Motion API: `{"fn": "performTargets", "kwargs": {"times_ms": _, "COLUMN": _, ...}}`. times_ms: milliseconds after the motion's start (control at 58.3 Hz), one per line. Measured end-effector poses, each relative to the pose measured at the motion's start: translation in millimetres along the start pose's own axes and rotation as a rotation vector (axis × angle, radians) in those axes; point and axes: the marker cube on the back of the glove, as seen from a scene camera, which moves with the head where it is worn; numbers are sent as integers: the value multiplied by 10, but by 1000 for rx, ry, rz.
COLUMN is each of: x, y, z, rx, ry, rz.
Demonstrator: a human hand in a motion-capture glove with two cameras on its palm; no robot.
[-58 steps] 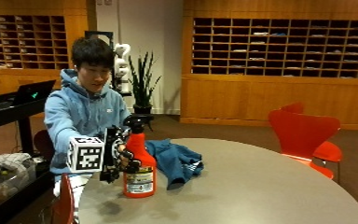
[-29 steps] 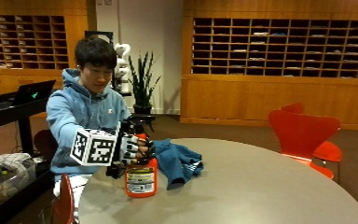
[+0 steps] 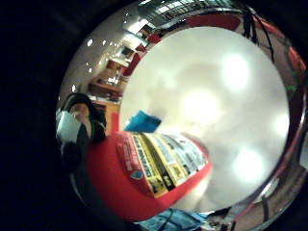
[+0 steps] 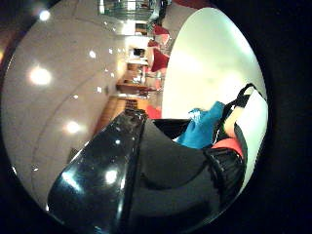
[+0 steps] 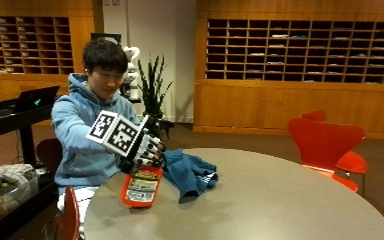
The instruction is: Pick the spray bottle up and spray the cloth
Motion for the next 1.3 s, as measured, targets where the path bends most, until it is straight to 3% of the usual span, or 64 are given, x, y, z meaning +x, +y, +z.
{"fn": "performTargets", "kwargs": {"times_ms": 240, "x": -744, "y": 238, "z": 76, "rx": -290, "ry": 611, "rz": -33}}
{"fn": "performTargets", "kwargs": {"times_ms": 618, "x": -1448, "y": 411, "z": 494, "rx": -412, "ry": 1253, "rz": -24}}
{"fn": "performTargets", "kwargs": {"times_ms": 996, "x": -1298, "y": 462, "z": 1113, "rx": -513, "ry": 1392, "rz": -18}}
{"fn": "performTargets", "kwargs": {"times_ms": 1305, "x": -1571, "y": 505, "z": 1073, "rx": -479, "ry": 1401, "rz": -32}}
